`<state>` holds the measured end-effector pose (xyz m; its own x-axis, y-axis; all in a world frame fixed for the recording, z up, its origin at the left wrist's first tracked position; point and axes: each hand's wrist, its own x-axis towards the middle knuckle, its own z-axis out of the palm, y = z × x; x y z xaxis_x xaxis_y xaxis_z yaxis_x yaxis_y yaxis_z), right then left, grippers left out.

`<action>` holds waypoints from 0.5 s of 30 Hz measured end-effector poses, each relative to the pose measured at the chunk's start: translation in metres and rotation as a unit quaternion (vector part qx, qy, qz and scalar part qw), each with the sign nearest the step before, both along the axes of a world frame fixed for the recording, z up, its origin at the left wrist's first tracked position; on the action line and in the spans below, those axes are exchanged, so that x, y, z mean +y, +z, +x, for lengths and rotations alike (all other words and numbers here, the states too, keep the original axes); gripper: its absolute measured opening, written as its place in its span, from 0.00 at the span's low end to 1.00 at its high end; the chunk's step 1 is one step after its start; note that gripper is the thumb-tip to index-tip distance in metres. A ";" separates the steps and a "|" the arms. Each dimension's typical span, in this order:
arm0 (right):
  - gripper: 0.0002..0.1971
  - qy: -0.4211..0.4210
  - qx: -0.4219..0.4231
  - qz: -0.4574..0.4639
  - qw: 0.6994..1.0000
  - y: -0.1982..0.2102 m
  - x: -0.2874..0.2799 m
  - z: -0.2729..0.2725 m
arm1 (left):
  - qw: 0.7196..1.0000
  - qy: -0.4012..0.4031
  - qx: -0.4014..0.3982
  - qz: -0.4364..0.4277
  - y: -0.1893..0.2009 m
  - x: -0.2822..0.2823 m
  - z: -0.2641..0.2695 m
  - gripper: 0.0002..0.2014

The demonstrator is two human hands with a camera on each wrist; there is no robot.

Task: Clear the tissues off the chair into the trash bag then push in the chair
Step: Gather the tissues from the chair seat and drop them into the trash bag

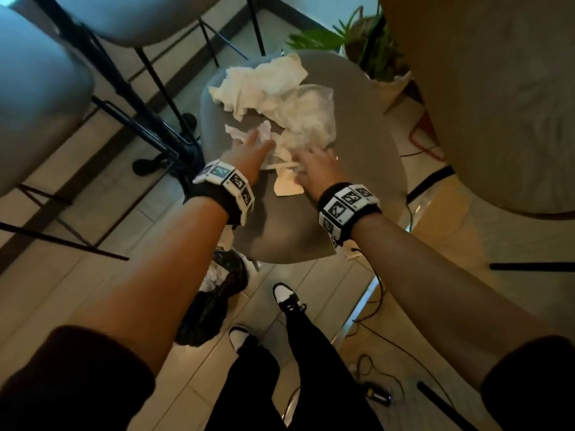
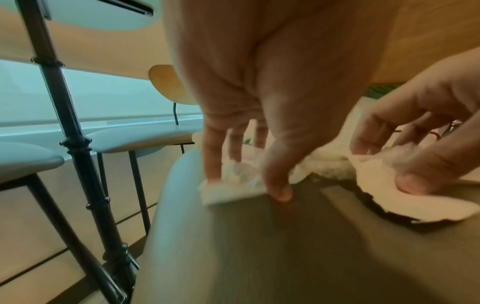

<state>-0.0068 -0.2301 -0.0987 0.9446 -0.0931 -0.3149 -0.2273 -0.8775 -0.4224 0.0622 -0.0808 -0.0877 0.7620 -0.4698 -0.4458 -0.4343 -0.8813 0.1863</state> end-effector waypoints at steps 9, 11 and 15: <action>0.18 0.009 -0.018 0.025 0.999 0.005 -0.009 -0.010 | 0.994 0.007 -0.027 -0.110 -0.003 0.009 -0.002 0.24; 0.13 0.001 -0.044 0.045 0.998 0.011 -0.014 -0.013 | 0.987 0.010 -0.066 -0.146 -0.005 0.013 0.001 0.12; 0.11 -0.039 -0.108 0.123 0.986 0.026 -0.022 -0.017 | 0.957 0.068 -0.064 -0.273 0.003 0.014 0.000 0.08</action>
